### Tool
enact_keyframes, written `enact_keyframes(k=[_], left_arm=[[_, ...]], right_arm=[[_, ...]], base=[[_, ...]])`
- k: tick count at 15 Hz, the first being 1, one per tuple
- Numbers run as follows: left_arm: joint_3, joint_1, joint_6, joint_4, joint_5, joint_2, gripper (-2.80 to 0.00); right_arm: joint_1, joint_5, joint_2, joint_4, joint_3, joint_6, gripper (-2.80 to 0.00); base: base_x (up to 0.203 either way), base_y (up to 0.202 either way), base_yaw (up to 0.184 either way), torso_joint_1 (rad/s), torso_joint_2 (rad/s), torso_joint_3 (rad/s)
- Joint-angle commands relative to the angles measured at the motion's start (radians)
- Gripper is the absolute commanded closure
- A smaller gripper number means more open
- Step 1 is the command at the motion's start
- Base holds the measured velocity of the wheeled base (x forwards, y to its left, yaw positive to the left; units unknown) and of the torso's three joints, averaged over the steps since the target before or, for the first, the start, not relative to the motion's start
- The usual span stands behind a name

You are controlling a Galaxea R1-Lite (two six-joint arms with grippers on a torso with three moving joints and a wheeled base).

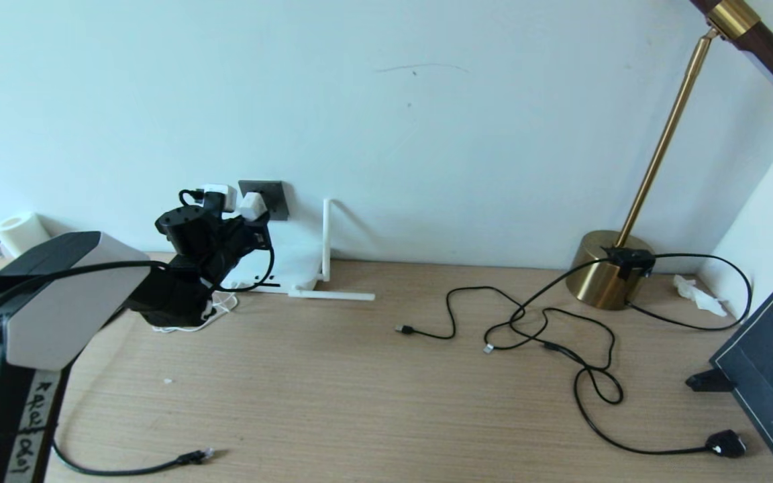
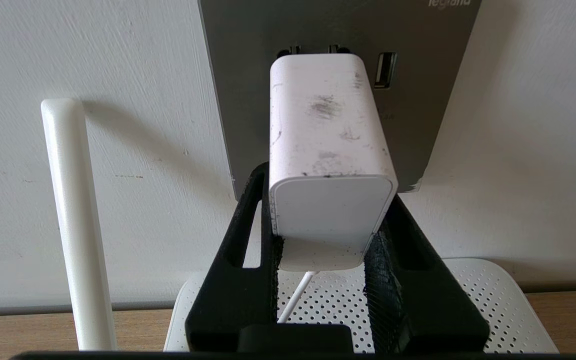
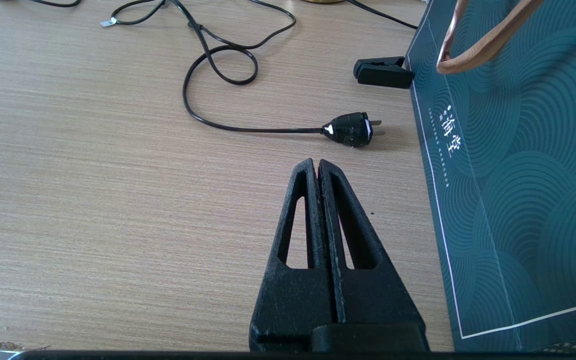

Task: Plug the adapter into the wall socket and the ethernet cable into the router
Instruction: Plug plug into socket

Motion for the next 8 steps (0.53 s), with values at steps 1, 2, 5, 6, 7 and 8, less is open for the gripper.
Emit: enact_keyframes(k=[1, 2, 5, 6, 7, 8], left_arm=[[-0.003, 0.000, 0.000, -0.008, 0.000, -0.002, 0.00], [-0.003, 0.000, 0.000, -0.007, 0.000, 0.000, 0.00], [-0.007, -0.002, 0.000, -0.006, -0.002, 0.007, 0.00], [-0.009, -0.002, 0.000, -0.006, -0.002, 0.008, 0.00], [-0.009, -0.003, 0.000, -0.006, 0.000, 0.010, 0.00], [-0.009, -0.003, 0.000, -0.007, 0.000, 0.010, 0.00]], right_arm=[[0.000, 0.000, 0.000, 0.001, 0.000, 0.000, 0.00], [0.000, 0.000, 0.000, 0.001, 0.000, 0.000, 0.00], [0.000, 0.000, 0.000, 0.001, 0.000, 0.000, 0.00], [0.000, 0.000, 0.000, 0.001, 0.000, 0.000, 0.00], [0.000, 0.000, 0.000, 0.001, 0.000, 0.000, 0.00], [0.000, 0.000, 0.000, 0.001, 0.000, 0.000, 0.00]], base=[[0.000, 0.000, 0.000, 0.000, 0.00, 0.000], [0.000, 0.000, 0.000, 0.000, 0.00, 0.000], [0.000, 0.000, 0.000, 0.000, 0.00, 0.000], [0.000, 0.000, 0.000, 0.000, 0.00, 0.000], [0.000, 0.000, 0.000, 0.000, 0.00, 0.000], [0.000, 0.000, 0.000, 0.000, 0.00, 0.000]])
